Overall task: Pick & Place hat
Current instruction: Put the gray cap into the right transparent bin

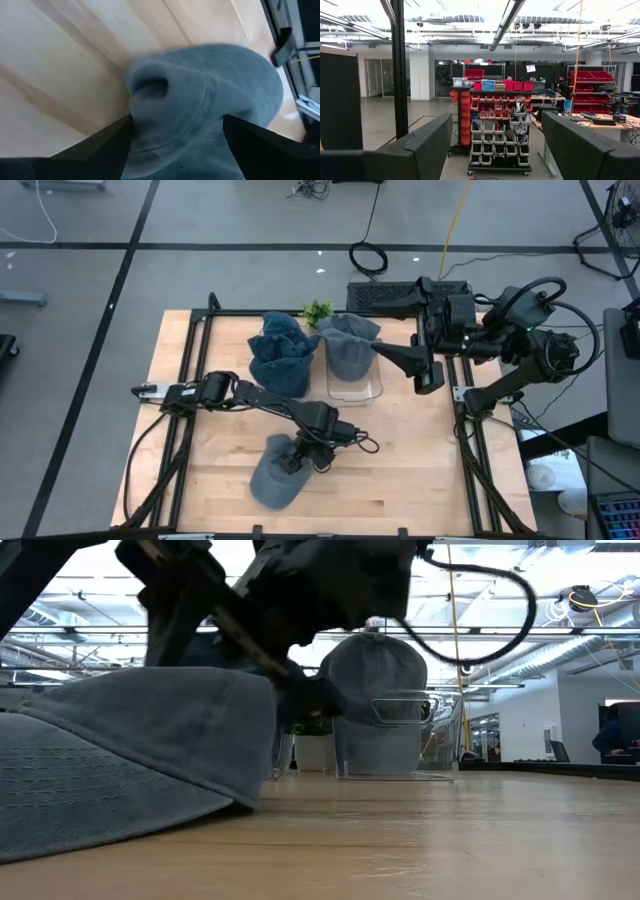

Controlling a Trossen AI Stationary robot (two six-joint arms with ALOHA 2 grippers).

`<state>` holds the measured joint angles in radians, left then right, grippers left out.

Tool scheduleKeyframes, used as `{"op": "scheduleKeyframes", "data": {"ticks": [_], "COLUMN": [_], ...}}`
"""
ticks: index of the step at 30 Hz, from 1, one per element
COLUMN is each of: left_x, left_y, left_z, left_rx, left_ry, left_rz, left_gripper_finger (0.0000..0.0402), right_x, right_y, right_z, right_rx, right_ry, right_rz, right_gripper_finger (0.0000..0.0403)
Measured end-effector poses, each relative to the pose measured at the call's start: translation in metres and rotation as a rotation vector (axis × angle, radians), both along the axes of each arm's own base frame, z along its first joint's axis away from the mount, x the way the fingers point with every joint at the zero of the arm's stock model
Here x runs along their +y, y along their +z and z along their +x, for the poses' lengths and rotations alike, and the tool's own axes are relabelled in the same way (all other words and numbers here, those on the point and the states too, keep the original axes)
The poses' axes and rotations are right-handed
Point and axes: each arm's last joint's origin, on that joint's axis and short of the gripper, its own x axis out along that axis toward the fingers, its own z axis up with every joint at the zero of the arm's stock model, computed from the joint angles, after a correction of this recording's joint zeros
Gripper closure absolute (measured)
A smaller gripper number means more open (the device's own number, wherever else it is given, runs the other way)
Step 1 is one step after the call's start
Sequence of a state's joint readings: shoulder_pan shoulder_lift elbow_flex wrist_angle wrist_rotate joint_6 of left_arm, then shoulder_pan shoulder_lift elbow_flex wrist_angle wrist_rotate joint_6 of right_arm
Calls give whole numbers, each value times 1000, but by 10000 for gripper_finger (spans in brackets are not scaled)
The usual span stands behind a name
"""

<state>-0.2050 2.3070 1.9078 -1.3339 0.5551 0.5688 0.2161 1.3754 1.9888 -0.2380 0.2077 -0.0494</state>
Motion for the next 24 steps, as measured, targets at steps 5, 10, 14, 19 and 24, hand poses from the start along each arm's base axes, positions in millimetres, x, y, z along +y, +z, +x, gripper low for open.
{"op": "scheduleKeyframes", "data": {"ticks": [5,10,14,19,24], "left_x": [1,2,11,20,24], "left_y": [-2,-1,1,20,64], "left_z": [-4,-5,-10,-15,-25], "left_rx": [41,69,156,210,86], "left_ry": [5,38,70,83,81], "left_rz": [11,22,27,85,69], "left_gripper_finger": [159,292,387,396,397], "right_x": [1,1,1,0,-2], "right_y": [-1,-3,-5,-5,-5], "right_z": [3,6,6,6,5], "right_rx": [6,15,39,39,53], "right_ry": [-4,-7,-12,-87,-149], "right_rz": [-15,-29,-44,-112,-139], "right_gripper_finger": [110,110,110,110,110]}}
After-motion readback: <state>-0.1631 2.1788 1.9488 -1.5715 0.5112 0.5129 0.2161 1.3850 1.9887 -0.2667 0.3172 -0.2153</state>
